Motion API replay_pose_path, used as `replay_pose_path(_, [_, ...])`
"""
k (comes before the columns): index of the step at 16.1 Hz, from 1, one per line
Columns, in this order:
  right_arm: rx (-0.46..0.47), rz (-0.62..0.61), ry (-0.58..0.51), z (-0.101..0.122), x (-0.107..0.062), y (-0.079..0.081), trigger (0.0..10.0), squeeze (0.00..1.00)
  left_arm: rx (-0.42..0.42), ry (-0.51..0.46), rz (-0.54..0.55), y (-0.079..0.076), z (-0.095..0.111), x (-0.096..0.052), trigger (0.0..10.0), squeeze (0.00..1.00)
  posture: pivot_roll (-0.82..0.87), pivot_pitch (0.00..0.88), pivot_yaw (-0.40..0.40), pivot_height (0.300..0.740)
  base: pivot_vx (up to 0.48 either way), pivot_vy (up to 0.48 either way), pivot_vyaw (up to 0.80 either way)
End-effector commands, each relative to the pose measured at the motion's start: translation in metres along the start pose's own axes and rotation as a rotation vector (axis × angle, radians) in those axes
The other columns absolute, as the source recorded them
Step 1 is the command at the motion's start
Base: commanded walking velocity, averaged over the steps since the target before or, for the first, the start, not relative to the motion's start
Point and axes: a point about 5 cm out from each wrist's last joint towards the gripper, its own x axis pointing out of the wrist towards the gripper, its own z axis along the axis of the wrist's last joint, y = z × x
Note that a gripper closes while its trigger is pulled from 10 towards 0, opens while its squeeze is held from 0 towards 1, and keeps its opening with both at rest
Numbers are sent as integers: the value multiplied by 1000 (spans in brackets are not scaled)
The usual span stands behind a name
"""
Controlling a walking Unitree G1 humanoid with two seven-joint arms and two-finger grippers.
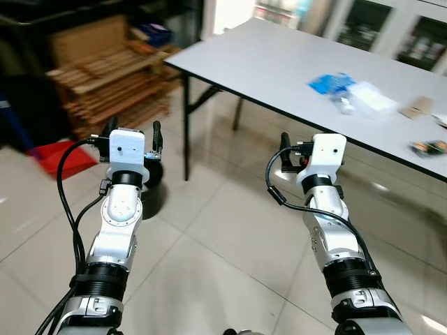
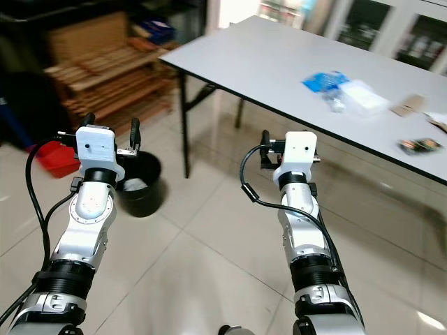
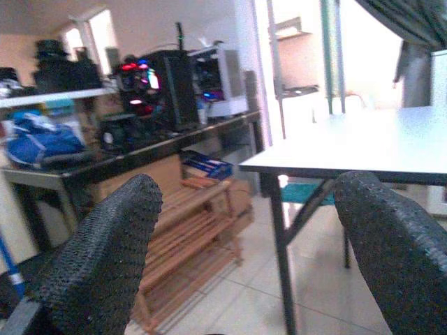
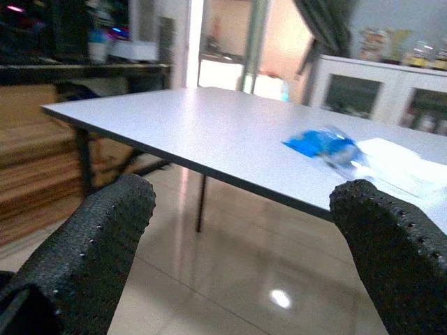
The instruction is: Picking trash to rubbish bin
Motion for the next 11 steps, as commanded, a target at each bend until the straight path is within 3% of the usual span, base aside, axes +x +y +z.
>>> replay_pose_path(1, [3, -31, 5, 3, 4, -5, 10000, 0, -8, -10, -4, -3, 6, 4, 10000, 0, 3, 0, -74, 740, 0, 0, -800])
replay_pose_path(9, [14, -65, -9, 12, 11, -9, 10000, 0, -6, 9, -16, -7, 9, 11, 10000, 0, -14, 0, -65, 740, 0, 0, -800])
replay_pose_path(11, [15, -60, -8, 12, 11, -7, 10000, 0, 2, 19, 3, -4, 7, 11, 10000, 0, -12, 2, -65, 740, 0, -480, -800])
